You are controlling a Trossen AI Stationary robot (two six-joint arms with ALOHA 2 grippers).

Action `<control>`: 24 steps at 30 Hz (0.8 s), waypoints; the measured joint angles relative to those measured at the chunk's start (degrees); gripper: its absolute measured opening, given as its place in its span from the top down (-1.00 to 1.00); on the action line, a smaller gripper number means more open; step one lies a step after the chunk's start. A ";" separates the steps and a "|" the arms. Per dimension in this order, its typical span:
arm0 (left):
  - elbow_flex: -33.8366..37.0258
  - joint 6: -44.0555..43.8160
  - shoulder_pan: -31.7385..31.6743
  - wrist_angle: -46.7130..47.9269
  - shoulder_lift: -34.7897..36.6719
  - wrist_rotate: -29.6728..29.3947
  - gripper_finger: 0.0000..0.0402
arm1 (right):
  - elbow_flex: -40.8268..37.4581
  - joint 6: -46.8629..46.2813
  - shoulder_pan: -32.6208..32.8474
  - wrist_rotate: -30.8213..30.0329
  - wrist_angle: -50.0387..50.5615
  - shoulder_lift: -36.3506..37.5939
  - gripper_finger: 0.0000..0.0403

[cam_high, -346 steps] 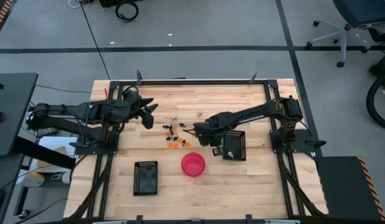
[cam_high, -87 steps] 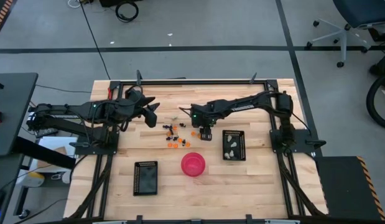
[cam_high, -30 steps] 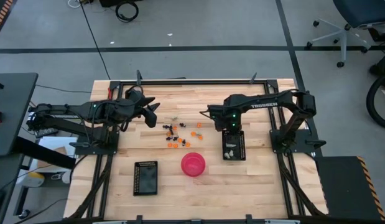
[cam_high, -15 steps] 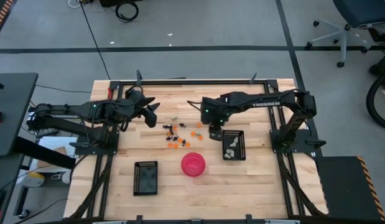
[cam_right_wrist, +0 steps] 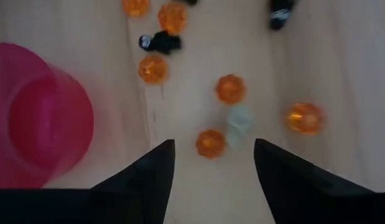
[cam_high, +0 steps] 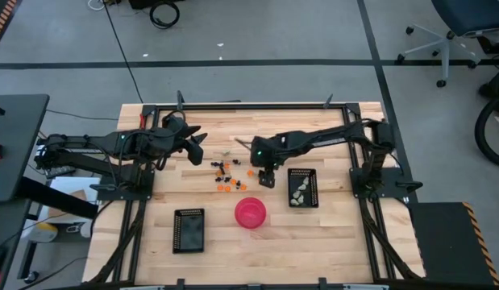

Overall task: Sort Halloween decoration
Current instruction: Put the white skull toy into the top black bin

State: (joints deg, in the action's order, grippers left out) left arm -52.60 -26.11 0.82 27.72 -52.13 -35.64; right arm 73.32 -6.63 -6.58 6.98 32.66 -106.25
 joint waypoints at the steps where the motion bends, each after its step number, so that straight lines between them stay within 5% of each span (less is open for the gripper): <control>1: 0.00 0.00 0.00 0.20 0.00 0.00 0.26 | 0.33 -0.91 0.29 -0.10 0.03 -0.98 -0.10; 11: 0.00 0.28 0.04 0.38 0.02 2.40 0.26 | 0.76 -3.83 2.35 -8.63 -1.62 -4.34 -0.09; 24: 0.00 0.35 0.02 0.48 0.02 2.45 0.26 | -3.30 -3.75 0.77 -9.19 -11.39 -4.32 -0.05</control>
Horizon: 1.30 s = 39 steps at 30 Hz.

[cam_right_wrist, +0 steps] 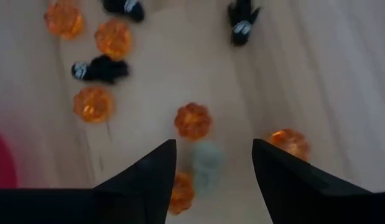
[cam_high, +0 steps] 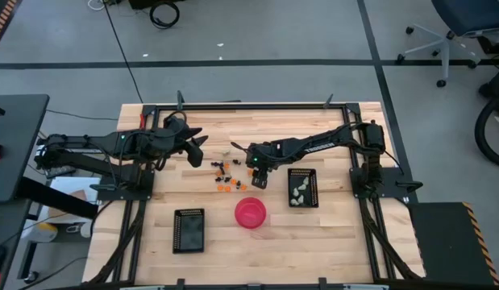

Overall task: Sort Halloween decoration
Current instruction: Put the white skull toy into the top black bin

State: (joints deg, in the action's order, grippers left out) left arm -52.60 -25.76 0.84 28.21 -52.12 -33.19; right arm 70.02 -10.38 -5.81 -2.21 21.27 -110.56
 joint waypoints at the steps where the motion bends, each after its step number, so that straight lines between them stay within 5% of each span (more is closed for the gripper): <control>1: 0.00 0.00 -0.02 -0.02 0.00 -0.02 0.26 | -0.44 0.09 0.01 0.48 -0.88 0.00 -0.04; 15: 0.00 0.00 -0.02 -0.04 0.00 0.00 0.26 | -5.97 -0.65 0.33 1.37 -8.45 0.00 0.12; 27: 0.00 -0.10 -0.02 -0.07 0.00 0.00 0.26 | -5.97 -0.65 0.27 0.30 -8.85 0.08 0.55; 39: 0.00 -0.07 -0.02 -0.07 0.00 0.02 0.26 | -1.78 0.94 0.27 0.79 -1.03 0.09 0.52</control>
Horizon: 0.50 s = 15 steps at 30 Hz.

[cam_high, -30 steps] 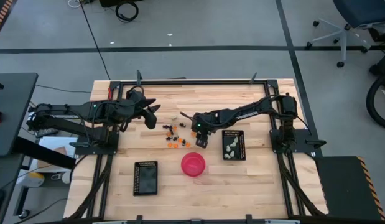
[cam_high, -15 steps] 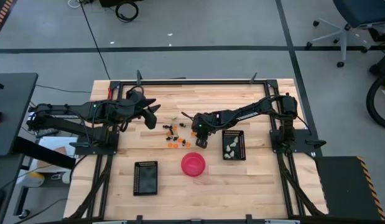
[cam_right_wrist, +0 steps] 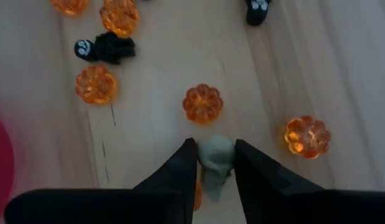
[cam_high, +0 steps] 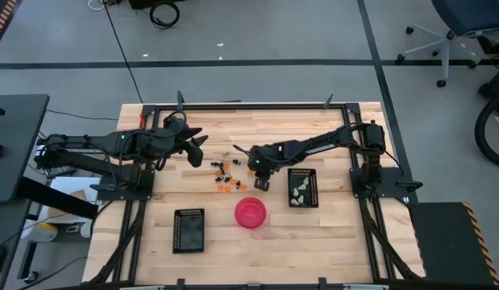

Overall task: Sort Halloween decoration
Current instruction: Put the white skull toy into the top black bin

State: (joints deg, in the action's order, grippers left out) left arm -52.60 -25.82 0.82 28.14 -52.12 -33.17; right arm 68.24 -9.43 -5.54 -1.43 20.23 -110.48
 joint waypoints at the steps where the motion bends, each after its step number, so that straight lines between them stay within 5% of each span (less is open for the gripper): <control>1: 0.00 0.00 0.00 0.00 0.00 -0.01 0.26 | 0.42 0.28 0.00 0.08 0.62 0.00 0.52; 15: 0.00 0.04 0.00 0.01 0.00 0.09 0.26 | 4.90 0.60 0.02 1.40 17.83 8.31 0.52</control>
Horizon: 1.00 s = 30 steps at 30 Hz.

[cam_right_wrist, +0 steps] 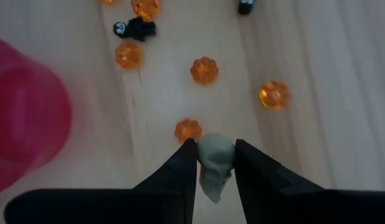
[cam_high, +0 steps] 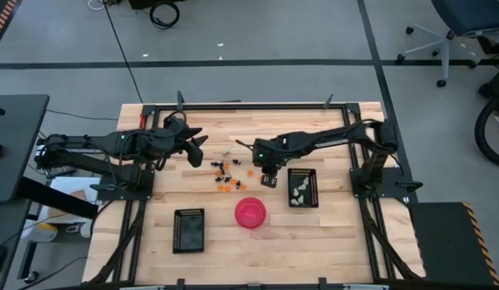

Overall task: Sort Halloween decoration
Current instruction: Put the white skull toy into the top black bin

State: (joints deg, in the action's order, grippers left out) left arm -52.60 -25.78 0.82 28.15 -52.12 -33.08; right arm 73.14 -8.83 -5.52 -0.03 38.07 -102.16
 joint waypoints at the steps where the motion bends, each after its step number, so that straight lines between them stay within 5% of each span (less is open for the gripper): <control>1: 0.00 0.00 0.00 0.00 0.00 0.00 0.26 | 0.02 -0.56 0.00 -0.13 0.88 1.19 0.52; 16: 0.00 1.53 0.04 -0.01 0.00 0.00 0.26 | -0.66 -10.81 2.99 -1.42 14.09 14.78 0.52; 30: 0.00 4.57 -0.07 -0.70 0.00 0.00 0.26 | -17.90 -24.10 10.48 1.74 14.46 25.70 0.52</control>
State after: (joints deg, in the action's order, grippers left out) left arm -52.60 -21.21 0.75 27.46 -52.12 -33.08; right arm 55.24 -32.93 4.96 1.71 52.53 -76.46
